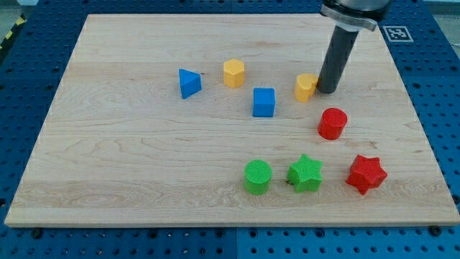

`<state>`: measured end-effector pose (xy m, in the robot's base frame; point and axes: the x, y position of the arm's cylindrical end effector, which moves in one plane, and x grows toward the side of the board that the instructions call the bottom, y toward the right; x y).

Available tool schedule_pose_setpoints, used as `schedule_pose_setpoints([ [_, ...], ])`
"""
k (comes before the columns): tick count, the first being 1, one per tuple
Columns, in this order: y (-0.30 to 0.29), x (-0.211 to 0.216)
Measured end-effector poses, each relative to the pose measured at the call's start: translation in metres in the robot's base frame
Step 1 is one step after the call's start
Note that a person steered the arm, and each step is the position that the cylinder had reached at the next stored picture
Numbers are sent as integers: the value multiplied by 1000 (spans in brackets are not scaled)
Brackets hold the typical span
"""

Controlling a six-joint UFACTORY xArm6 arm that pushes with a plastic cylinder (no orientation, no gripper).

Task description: Move the red star to the top right of the green star

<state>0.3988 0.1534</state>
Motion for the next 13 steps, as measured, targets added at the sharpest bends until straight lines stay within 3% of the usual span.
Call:
schedule_pose_setpoints([
  [1, 3, 0],
  [3, 98, 107],
  [4, 116, 163],
  [6, 95, 215],
  [10, 38, 169],
  [13, -11, 167],
])
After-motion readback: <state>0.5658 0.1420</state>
